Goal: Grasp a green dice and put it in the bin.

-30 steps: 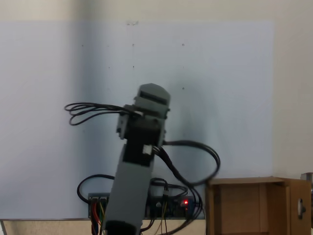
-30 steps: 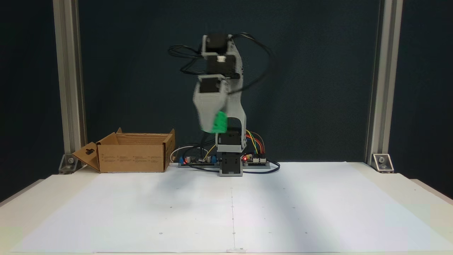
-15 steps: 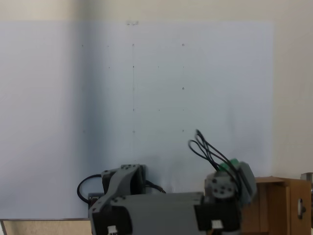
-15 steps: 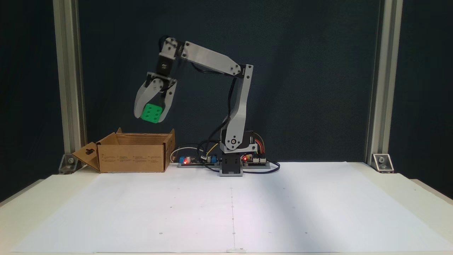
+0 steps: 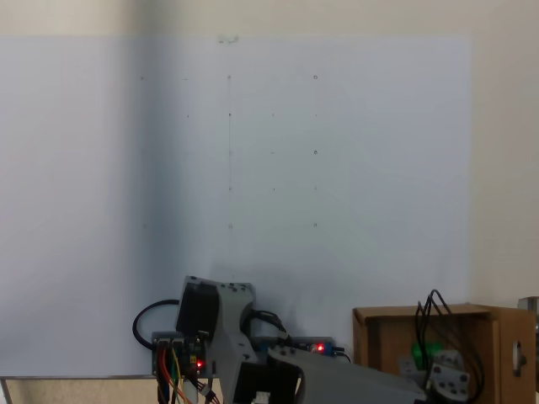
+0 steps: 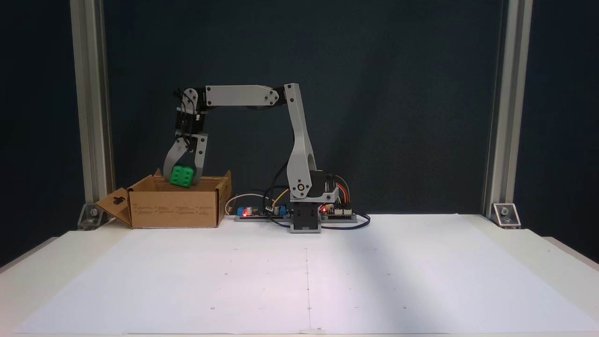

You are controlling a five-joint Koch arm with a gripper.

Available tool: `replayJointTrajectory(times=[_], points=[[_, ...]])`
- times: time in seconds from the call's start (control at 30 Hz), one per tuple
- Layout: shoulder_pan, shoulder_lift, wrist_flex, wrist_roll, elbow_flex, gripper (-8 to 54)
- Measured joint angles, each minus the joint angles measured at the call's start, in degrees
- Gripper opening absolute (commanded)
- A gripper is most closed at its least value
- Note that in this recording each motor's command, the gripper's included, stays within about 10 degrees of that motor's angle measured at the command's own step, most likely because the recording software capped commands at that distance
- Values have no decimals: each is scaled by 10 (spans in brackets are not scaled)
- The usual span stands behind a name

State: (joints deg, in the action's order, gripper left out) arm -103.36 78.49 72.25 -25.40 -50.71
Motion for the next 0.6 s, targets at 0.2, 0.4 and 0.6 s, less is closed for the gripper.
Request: replayJointTrajectory(times=[0.2,0.4,0.6], points=[[-4,-5,-14,-3,-1,115],[-4,-14,-15,-3,0,358],[-4,-19,-52,-3,0,371]])
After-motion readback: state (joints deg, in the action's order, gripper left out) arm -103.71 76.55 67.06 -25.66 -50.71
